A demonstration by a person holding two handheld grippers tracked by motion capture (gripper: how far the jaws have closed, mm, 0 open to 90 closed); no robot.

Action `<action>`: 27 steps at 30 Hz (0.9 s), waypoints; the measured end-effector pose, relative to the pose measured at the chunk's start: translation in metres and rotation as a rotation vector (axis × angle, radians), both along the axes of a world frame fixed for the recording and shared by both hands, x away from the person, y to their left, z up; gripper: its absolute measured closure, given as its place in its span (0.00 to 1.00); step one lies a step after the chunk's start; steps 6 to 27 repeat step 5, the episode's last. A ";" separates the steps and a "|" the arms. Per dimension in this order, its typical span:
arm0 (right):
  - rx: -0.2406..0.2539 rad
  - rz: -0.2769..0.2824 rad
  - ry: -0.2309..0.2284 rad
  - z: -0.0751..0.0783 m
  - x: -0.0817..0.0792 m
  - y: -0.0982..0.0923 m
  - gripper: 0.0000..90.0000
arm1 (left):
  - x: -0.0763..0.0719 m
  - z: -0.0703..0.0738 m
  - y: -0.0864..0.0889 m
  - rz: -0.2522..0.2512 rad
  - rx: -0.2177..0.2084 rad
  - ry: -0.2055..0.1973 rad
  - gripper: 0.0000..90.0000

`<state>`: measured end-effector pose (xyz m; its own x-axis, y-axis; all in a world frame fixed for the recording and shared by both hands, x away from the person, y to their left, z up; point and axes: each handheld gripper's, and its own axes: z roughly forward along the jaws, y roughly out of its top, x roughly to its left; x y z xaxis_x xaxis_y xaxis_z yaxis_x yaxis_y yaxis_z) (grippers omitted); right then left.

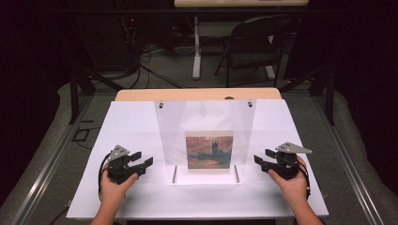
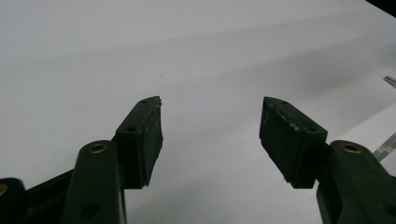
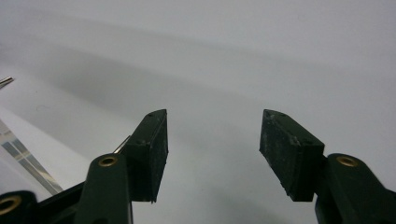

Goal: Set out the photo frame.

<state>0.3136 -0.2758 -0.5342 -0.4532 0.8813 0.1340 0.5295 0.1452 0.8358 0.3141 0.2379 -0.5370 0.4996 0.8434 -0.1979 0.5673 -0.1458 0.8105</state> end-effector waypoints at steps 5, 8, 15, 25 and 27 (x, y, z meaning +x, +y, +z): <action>-0.019 -0.006 0.004 -0.005 0.000 -0.003 0.44 | 0.001 -0.006 0.002 0.020 0.004 0.020 0.43; -0.019 -0.006 0.004 -0.005 0.000 -0.003 0.44 | 0.001 -0.006 0.002 0.020 0.004 0.020 0.43; -0.019 -0.006 0.004 -0.005 0.000 -0.003 0.44 | 0.001 -0.006 0.002 0.020 0.004 0.020 0.43; -0.019 -0.006 0.004 -0.005 0.000 -0.003 0.44 | 0.001 -0.006 0.002 0.020 0.004 0.020 0.43; -0.019 -0.006 0.004 -0.005 0.000 -0.003 0.44 | 0.001 -0.006 0.002 0.020 0.004 0.020 0.43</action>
